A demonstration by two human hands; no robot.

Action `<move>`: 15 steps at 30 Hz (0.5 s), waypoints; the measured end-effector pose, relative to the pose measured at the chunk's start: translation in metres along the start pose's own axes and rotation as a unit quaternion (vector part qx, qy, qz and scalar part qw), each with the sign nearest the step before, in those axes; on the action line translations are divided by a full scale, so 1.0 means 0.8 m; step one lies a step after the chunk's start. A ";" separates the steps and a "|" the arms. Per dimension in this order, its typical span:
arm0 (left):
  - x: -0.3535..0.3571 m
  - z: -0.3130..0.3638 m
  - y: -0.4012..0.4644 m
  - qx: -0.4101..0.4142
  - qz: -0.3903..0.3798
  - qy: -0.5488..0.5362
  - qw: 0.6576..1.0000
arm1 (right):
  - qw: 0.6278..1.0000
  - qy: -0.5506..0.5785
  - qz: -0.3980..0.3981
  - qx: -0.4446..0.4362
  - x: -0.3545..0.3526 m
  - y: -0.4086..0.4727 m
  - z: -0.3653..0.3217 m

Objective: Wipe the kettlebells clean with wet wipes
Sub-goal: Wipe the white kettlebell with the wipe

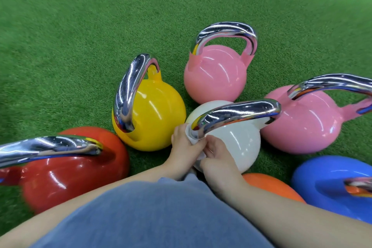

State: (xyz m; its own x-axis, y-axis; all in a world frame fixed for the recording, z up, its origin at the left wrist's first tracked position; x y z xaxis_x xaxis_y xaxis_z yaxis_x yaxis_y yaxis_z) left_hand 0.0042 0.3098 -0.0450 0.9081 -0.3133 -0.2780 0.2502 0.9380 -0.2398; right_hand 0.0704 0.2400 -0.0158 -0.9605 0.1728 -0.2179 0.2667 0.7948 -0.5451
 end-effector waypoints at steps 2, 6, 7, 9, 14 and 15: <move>-0.003 0.000 -0.006 -0.019 -0.037 -0.042 0.998 | 1.000 0.002 0.011 -0.015 0.005 0.000 -0.002; -0.007 -0.010 -0.027 -0.029 -0.123 -0.148 0.981 | 0.997 0.062 0.047 -0.013 0.000 0.004 -0.009; -0.006 -0.013 -0.032 -0.031 -0.149 -0.176 0.973 | 0.997 0.056 0.052 -0.014 -0.003 0.004 -0.013; 0.000 -0.018 -0.041 -0.040 -0.211 -0.214 0.953 | 0.998 0.016 0.063 -0.022 -0.006 0.004 -0.016; 0.017 -0.035 -0.054 -0.070 -0.309 -0.178 0.932 | 0.989 -0.100 0.106 -0.025 -0.017 0.005 -0.035; 0.017 -0.039 -0.053 -0.073 -0.305 -0.144 0.939 | 0.987 -0.112 0.110 -0.023 -0.021 0.007 -0.040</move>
State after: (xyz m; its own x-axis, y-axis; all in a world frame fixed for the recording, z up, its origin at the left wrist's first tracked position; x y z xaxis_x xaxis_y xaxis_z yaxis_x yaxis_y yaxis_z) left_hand -0.0045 0.2609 -0.0677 0.6691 -0.7129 0.2099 0.7236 0.5606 -0.4028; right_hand 0.0859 0.2601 0.0105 -0.8363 0.2155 -0.5042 0.4587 0.7787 -0.4280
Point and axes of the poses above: each hand's wrist, its own y-axis towards the middle knuckle, its own x-axis out of the palm, z = x × y, the point moved 7 cm from there along y, towards the middle knuckle, and after that the axes turned 8 degrees about -y, right-handed, at the moved point
